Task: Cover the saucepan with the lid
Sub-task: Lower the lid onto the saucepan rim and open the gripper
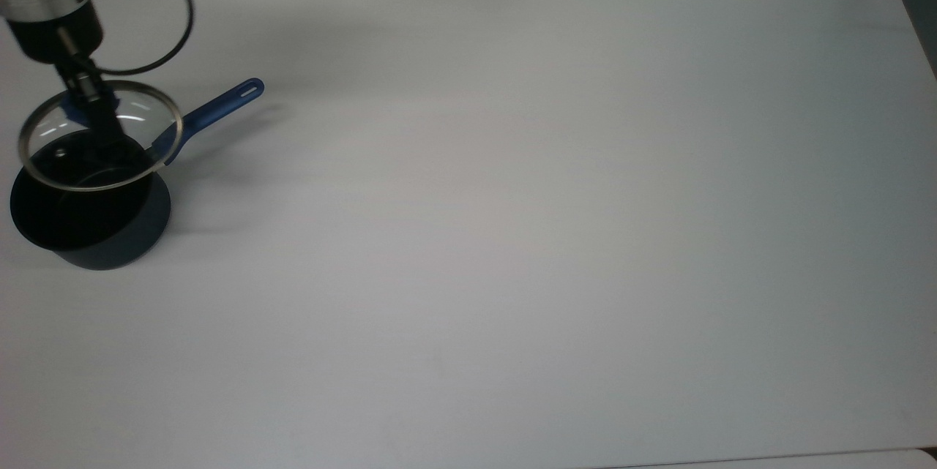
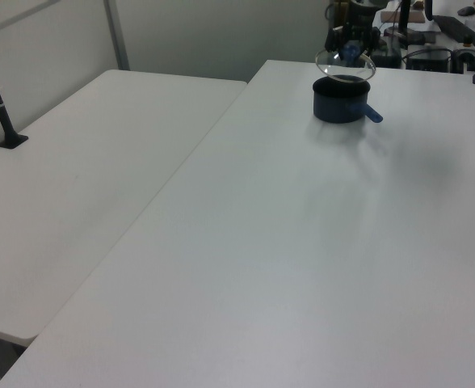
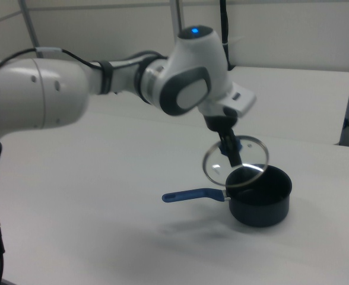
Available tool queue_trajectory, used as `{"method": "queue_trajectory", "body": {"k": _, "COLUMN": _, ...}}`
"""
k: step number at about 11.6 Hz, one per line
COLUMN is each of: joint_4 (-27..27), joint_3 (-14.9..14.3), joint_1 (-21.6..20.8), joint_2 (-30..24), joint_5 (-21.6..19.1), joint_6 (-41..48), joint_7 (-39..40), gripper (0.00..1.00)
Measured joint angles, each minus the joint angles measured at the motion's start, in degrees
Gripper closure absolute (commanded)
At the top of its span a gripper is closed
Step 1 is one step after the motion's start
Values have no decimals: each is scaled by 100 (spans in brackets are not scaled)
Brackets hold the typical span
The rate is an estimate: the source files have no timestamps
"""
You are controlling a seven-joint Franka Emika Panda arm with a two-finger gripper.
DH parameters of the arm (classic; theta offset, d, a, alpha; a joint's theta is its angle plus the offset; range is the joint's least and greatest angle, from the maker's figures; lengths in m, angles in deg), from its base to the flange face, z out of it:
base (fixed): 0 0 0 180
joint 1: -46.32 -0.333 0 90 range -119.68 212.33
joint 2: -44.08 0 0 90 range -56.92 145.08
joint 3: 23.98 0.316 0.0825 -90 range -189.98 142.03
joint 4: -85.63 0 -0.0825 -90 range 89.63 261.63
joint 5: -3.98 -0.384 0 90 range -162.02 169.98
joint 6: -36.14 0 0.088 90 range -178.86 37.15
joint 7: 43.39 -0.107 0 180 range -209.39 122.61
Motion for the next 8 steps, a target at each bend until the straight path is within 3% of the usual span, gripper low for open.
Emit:
{"method": "queue_trajectory", "body": {"k": 4, "joint_4": -333, "joint_3": -269, "joint_1": 37, "joint_2": 582, "joint_5": 0, "joint_6": -236, "joint_7": 2, "gripper": 81}}
{"method": "queue_trajectory", "body": {"k": 8, "joint_4": -536, "joint_3": -321, "joint_1": 32, "joint_2": 927, "joint_5": 0, "joint_6": -418, "joint_7": 2, "gripper": 79}}
